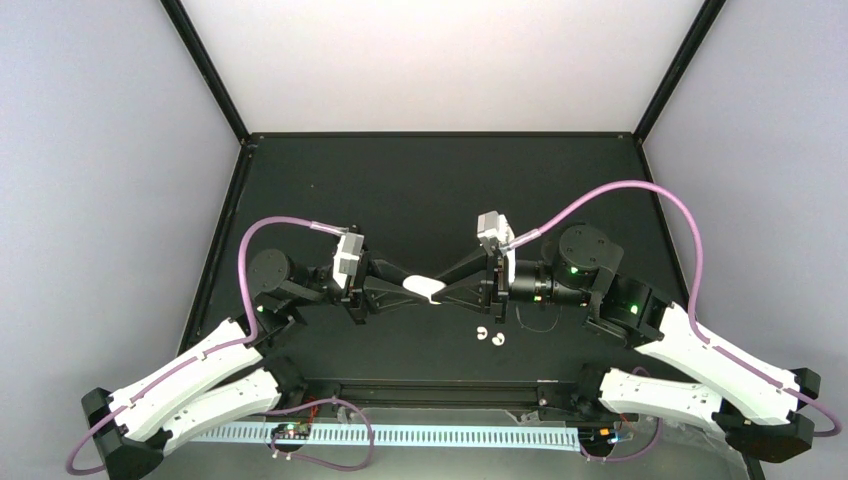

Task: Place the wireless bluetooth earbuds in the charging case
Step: Pick up the charging case at the center of the board.

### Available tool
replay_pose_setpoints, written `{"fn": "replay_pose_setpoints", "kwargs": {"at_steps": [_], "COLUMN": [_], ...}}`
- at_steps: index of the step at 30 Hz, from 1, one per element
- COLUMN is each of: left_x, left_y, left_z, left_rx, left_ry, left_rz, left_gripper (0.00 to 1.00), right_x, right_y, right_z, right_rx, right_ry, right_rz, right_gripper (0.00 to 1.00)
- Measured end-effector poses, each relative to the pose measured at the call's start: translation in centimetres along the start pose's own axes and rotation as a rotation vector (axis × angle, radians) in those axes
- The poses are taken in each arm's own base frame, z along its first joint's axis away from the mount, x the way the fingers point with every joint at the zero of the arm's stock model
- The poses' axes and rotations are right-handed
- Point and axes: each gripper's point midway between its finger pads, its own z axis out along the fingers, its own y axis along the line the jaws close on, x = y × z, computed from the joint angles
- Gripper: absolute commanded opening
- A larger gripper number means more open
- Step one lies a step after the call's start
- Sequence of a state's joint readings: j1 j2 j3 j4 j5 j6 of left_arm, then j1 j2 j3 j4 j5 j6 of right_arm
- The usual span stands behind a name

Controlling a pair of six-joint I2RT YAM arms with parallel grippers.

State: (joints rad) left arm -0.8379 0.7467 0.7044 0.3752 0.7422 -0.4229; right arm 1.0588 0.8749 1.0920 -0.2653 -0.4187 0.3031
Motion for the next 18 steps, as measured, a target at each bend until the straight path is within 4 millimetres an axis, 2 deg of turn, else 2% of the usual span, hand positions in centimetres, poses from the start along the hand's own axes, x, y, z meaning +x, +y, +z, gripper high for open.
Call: {"fn": "replay_pose_setpoints", "kwargs": {"at_steps": [4,6,12,18], "left_x": [-0.1,0.0,-0.1,0.0], "left_y": [0.1,0.1,0.1,-0.1], "left_z": [0.0,0.0,0.0,0.0], "left_rx": [-0.005,-0.005,-0.004,0.006], "left_ry": [-0.003,-0.003,-0.003,0.003], "left_rz": [0.001,0.001,0.002,0.001], "left_gripper": [0.02,0.02,0.02,0.02], "right_x": [0.1,0.3,0.7,1.3], "right_y": [-0.2,-0.3,-0.4,-0.4], "right_z": [-0.1,-0.2,-0.2,0.6], "right_rx": [0.016,0.020,0.028,0.011], "right_ry": [0.005,0.013,0.044,0.078], "right_rz": [0.000,0.000,0.008,0.024], "right_gripper": [0.42,0.43,0.41,0.29]}}
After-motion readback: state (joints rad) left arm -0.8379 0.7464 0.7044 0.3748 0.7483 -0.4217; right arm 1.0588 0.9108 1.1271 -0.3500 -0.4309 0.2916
